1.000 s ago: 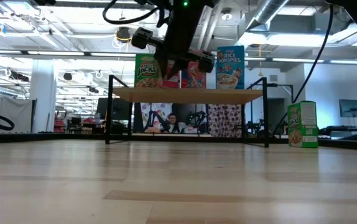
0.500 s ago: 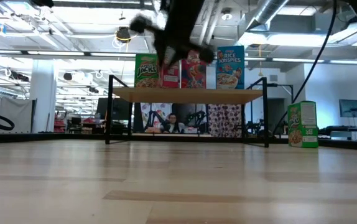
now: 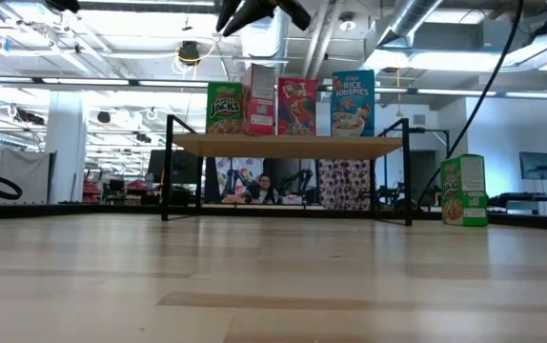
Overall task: Stack cereal on shelf
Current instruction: Put the red cereal box on the shelf aligned with the other red cereal box
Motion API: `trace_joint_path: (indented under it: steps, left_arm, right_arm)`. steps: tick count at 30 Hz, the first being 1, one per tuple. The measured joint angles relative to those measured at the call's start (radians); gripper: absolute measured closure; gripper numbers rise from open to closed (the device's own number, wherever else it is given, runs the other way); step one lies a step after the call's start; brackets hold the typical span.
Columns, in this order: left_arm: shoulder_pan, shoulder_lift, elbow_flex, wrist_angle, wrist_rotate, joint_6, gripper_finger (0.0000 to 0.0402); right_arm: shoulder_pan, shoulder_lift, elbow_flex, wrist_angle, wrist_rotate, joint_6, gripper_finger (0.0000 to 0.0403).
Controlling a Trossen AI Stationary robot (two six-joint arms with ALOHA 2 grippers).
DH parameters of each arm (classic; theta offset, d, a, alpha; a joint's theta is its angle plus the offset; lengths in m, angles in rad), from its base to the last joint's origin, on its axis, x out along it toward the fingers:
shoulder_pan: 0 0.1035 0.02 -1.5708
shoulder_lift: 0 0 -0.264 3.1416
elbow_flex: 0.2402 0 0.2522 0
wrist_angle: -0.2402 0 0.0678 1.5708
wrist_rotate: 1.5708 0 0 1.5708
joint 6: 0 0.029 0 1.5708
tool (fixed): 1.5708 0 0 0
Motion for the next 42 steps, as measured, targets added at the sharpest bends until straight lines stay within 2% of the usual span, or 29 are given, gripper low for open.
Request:
trace_joint_path:
  steps: [3, 7, 11, 14, 20, 26, 31, 34, 42]
  left_arm:
    - [0.0, 0.0, 0.0, 0.0, 0.003, -0.013, 0.0294]
    - [0.0, 0.0, 0.0, 0.0, 0.003, -0.036, 0.0294]
    - [0.0, 0.0, 0.0, 0.0, 0.003, -0.045, 0.0294]
    - [0.0, 0.0, 0.0, 0.0, 0.003, -0.046, 0.0294]
    - [0.0, 0.0, 0.0, 0.0, -0.015, -0.046, 0.0294]
    - [0.0, 0.0, 0.0, 0.0, -0.025, -0.053, 0.0294]
    - [0.0, 0.0, 0.0, 0.0, -0.025, -0.053, 0.0294]
    - [0.0, 0.0, 0.0, 0.0, -0.025, -0.049, 0.0294]
    - [0.0, 0.0, 0.0, 0.0, -0.025, -0.047, 0.0294]
  right_arm:
    - [-0.031, 0.002, 0.055, -0.008, -0.094, -0.066, 0.033]
    - [-0.07, 0.0, 0.104, 0.0, -0.135, -0.157, 0.0328]
    - [-0.103, 0.003, 0.141, -0.01, -0.189, -0.217, 0.0306]
    - [-0.126, 0.002, 0.17, -0.005, -0.229, -0.276, 0.0273]
    - [-0.175, 0.002, 0.184, -0.011, -0.232, -0.363, 0.0183]
    - [-0.244, 0.002, 0.184, -0.072, -0.234, -0.315, 0.0118]
    - [-0.29, 0.002, 0.184, -0.14, -0.344, -0.174, 0.0106]
    - [-0.304, 0.002, 0.184, -0.148, -0.412, -0.172, 0.0106]
    - [-0.298, 0.002, 0.256, -0.165, -0.464, -0.201, 0.0106]
